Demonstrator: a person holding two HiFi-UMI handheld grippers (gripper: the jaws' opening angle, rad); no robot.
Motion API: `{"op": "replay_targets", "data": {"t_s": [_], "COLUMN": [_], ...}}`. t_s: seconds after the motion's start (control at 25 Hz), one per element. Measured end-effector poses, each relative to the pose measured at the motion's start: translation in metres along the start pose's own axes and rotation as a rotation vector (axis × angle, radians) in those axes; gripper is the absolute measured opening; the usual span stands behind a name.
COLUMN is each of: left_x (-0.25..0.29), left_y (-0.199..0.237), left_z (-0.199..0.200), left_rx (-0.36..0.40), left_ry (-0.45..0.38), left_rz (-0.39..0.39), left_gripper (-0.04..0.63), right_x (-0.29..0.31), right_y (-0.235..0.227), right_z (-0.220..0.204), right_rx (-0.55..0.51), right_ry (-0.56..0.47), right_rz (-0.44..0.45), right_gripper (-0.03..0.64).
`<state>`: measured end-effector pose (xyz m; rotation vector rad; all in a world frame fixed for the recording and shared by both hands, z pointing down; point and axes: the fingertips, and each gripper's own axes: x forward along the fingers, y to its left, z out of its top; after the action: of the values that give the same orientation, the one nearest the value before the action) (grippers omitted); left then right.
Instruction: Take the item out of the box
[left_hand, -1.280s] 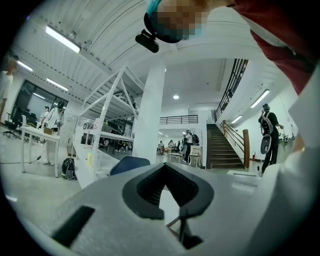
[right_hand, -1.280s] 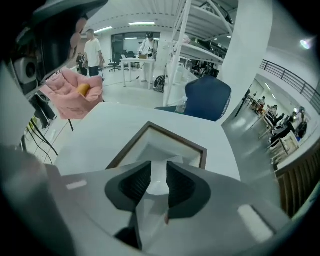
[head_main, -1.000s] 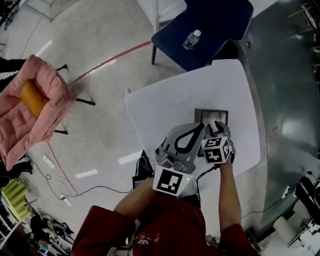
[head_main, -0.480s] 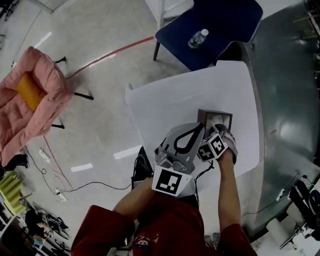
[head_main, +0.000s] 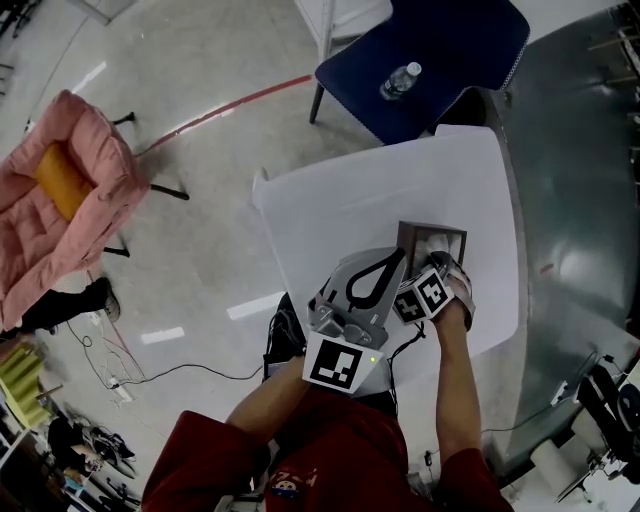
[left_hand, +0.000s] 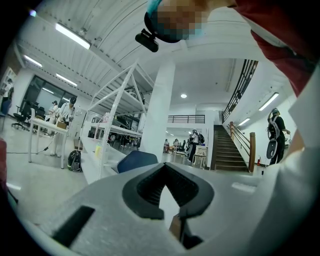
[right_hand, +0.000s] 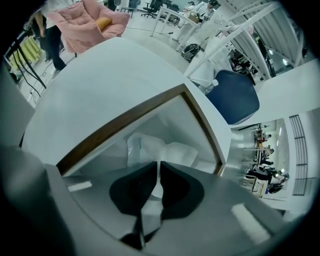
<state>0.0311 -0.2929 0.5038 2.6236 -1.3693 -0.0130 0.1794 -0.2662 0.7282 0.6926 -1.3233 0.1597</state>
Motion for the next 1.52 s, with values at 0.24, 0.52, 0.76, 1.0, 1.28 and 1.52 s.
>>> {"op": "replay_targets", "data": {"t_s": [0.24,0.52,0.76,1.0,1.28,1.52], "left_x": [-0.001,0.0,-0.004,-0.009,-0.015,-0.025], "left_y": [-0.004,-0.014,-0.026,-0.04,-0.057,-0.074], "left_z": [0.006,0.013,0.022,0.029,0.045,0.058], "left_rx": [0.017,0.033,0.072,0.098,0.145,0.201], "left_ry": [-0.006,-0.002,-0.005,0.002,-0.004,-0.012], "left_rz": [-0.005,-0.015,-0.02,-0.009,-0.009,-0.004], "left_gripper": [0.002,0.002,0.002,0.002,0.002,0.002], "right_x": [-0.001,-0.014,-0.031,-0.042,-0.056,-0.08], "right_y": [0.003,0.0,-0.005,-0.008,-0.008,-0.016], "right_z": [-0.004,-0.01,-0.013,-0.025,-0.036,-0.037], "right_rx": [0.03,0.111,0.246,0.327,0.453,0.557], "right_ry": [-0.021,-0.073,-0.166,-0.229,-0.312,-0.42], "right_rz": [0.005,-0.005,-0.021,-0.033,-0.025,-0.028], "right_gripper": [0.017,0.014,0.012,0.011,0.011,0.009]}}
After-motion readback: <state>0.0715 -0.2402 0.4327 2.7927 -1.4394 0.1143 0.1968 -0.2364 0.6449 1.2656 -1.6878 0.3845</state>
